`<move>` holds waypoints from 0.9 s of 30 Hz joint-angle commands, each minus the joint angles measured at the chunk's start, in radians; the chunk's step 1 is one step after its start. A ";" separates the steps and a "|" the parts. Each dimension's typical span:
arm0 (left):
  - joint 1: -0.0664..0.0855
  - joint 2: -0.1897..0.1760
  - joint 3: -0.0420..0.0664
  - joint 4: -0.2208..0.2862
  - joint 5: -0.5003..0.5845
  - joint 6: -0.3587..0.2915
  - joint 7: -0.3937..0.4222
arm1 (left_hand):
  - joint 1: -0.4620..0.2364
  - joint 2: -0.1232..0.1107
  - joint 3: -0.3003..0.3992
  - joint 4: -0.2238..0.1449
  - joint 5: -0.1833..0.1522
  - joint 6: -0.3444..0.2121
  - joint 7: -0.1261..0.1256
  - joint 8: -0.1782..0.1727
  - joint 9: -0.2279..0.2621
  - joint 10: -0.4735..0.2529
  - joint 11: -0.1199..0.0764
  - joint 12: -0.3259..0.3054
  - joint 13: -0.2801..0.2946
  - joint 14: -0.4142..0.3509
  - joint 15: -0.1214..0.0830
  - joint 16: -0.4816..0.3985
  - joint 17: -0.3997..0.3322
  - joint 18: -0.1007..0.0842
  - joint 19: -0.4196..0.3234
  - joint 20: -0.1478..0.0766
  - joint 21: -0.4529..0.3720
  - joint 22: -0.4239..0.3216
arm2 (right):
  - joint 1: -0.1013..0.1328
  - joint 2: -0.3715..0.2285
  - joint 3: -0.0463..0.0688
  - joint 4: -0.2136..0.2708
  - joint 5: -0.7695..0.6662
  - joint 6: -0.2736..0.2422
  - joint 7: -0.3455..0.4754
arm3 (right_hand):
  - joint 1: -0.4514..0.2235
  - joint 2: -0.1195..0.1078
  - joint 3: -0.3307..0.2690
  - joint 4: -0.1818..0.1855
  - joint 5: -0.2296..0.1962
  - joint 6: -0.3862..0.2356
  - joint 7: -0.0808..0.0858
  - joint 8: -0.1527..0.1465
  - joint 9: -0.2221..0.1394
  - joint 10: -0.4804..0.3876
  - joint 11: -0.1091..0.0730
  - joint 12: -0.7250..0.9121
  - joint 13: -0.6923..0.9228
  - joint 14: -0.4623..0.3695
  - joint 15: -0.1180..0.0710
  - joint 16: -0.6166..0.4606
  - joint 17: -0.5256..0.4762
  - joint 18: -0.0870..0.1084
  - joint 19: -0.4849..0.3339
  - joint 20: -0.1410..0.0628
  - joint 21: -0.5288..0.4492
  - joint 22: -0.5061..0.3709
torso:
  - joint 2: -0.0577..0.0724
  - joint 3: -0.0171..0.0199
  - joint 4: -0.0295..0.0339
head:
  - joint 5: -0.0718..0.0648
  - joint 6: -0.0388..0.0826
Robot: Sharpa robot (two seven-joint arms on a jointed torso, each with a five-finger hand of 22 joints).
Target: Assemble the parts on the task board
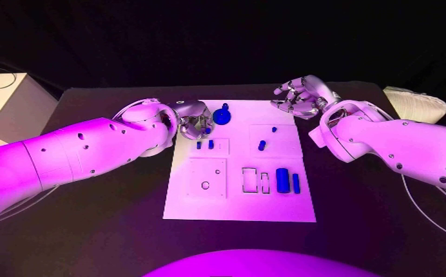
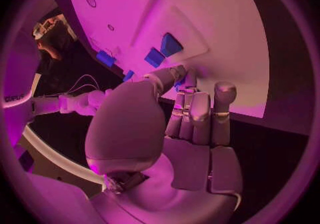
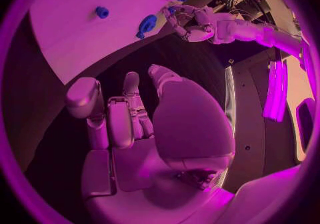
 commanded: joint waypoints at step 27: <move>-0.001 -0.023 0.004 0.019 0.007 -0.023 -0.022 | -0.001 -0.016 -0.004 0.002 -0.001 -0.038 0.005 -0.037 -0.011 0.013 0.004 0.005 0.012 0.005 0.006 0.012 0.013 -0.014 -0.006 0.002 -0.008 0.001 | -0.001 -0.002 0.000 -0.001 -0.004 0.005 0.009 | -0.003 -0.005 0.007 -0.001 0.007 0.002 0.004 0.004 0.001 -0.008 -0.002 -0.004 -0.002 0.009 -0.007 -0.006 -0.002 0.006 -0.009 0.002 -0.006 -0.003 | 0.000 0.0001 -0.0005 | -0.001 0.001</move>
